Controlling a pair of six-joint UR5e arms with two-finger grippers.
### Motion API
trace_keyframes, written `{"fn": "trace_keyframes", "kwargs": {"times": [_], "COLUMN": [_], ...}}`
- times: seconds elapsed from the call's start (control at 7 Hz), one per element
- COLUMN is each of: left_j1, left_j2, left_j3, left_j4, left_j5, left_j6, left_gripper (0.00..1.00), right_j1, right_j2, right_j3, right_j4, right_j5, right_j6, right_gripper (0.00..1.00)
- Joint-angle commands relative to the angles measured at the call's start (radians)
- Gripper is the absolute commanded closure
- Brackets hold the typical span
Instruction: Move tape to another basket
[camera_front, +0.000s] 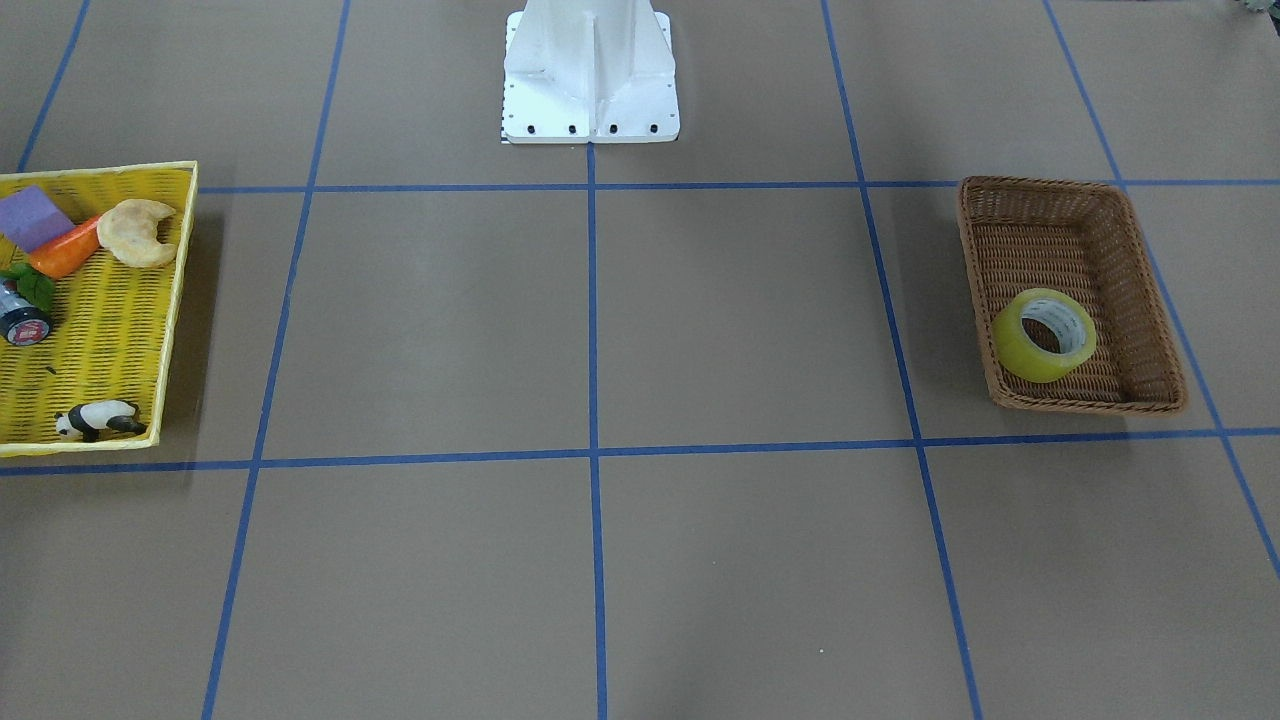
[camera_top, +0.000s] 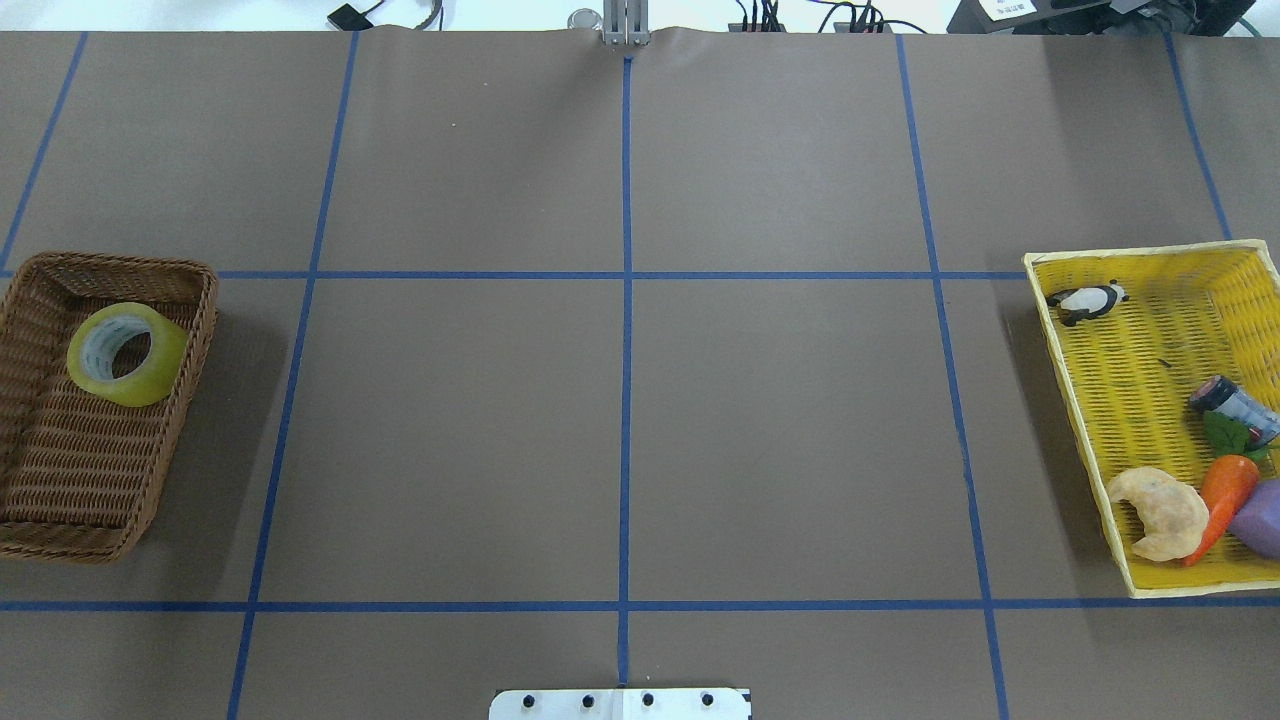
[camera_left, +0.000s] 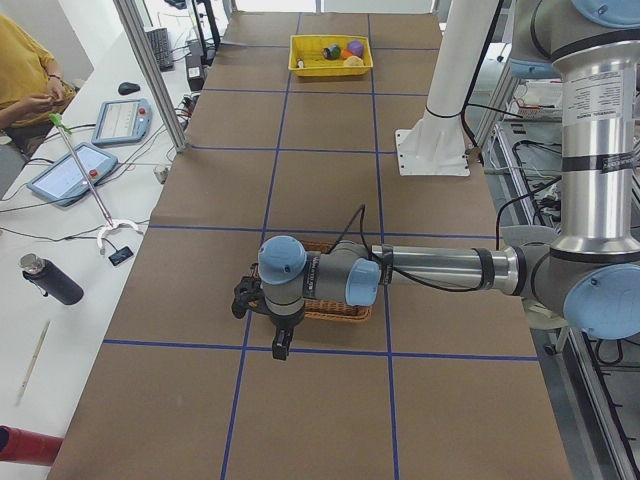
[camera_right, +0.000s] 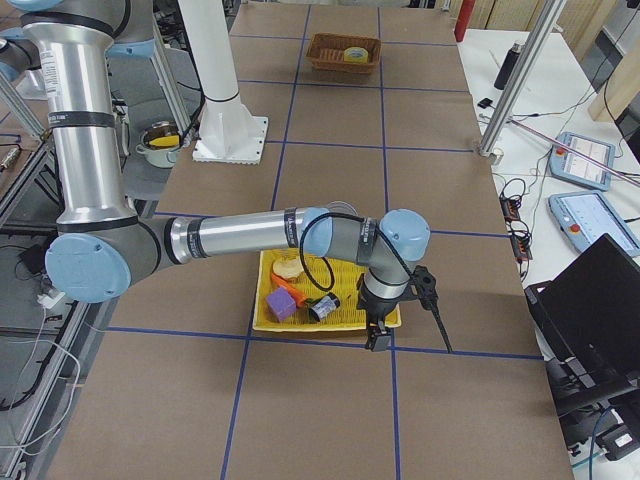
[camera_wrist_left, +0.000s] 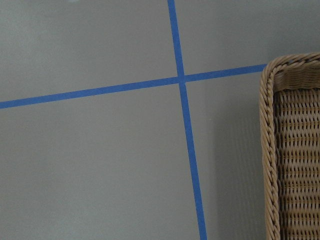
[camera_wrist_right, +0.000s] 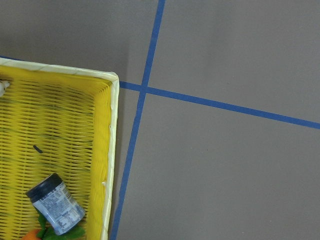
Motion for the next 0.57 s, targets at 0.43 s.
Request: {"fn": "trace_keyframes", "kwargs": {"times": [0.43], "left_j1": [0.001], "left_j2": [-0.002], "left_j3": [-0.003], "left_j4": [-0.001], "left_j5": [0.005], "left_j6": [0.0], "left_gripper": [0.02], "right_j1": [0.002], "right_j2": [-0.009], "right_j3": [-0.003], "right_j4": [0.0], "right_j5": [0.002], "right_j6": [0.002], "right_gripper": [0.0]}}
